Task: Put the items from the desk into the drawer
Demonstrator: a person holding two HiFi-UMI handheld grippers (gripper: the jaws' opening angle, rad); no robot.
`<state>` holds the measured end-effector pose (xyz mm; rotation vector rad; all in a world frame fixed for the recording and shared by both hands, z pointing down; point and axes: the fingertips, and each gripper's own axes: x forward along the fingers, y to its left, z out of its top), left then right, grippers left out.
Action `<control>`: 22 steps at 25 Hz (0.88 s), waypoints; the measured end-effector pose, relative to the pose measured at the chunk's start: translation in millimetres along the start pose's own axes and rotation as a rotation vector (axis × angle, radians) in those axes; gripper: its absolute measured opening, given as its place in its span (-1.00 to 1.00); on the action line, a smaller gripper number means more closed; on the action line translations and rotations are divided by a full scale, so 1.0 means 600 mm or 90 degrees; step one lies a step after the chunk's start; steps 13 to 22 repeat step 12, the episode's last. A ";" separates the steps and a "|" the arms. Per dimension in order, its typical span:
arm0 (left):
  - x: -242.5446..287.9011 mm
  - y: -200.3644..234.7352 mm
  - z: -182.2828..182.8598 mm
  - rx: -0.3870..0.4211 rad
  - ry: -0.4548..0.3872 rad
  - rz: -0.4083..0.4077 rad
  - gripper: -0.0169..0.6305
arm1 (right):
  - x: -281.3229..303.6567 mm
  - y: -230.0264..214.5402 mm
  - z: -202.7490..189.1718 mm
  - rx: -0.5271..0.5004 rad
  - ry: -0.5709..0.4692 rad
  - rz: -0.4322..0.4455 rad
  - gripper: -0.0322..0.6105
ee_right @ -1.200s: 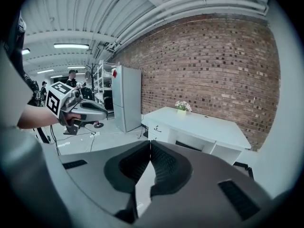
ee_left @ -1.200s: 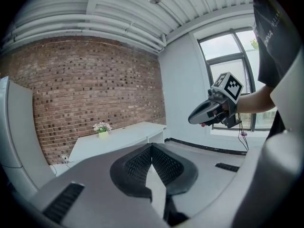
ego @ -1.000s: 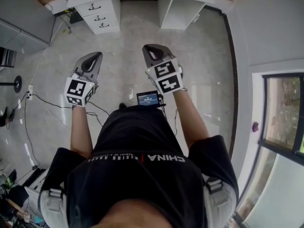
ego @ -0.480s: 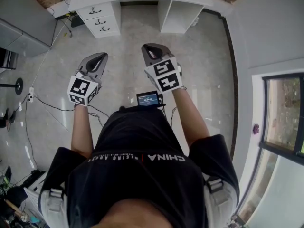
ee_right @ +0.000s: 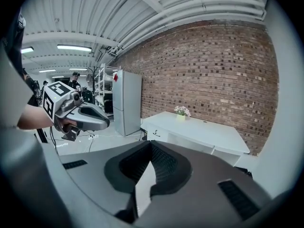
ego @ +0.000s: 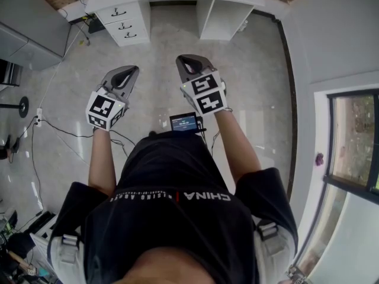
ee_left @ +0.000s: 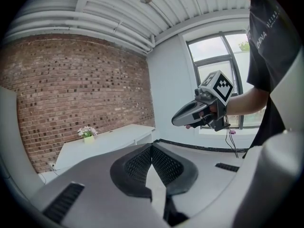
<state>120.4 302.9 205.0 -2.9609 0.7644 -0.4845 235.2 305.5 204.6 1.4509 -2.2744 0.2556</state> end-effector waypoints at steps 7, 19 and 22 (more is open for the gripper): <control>0.005 0.003 0.003 -0.001 -0.004 -0.002 -0.91 | 0.001 -0.003 -0.001 0.003 0.000 0.000 -0.85; -0.001 -0.004 0.003 0.003 -0.003 -0.004 -0.91 | -0.005 0.005 -0.002 0.004 0.000 0.000 -0.85; -0.001 -0.004 0.003 0.003 -0.003 -0.004 -0.91 | -0.005 0.005 -0.002 0.004 0.000 0.000 -0.85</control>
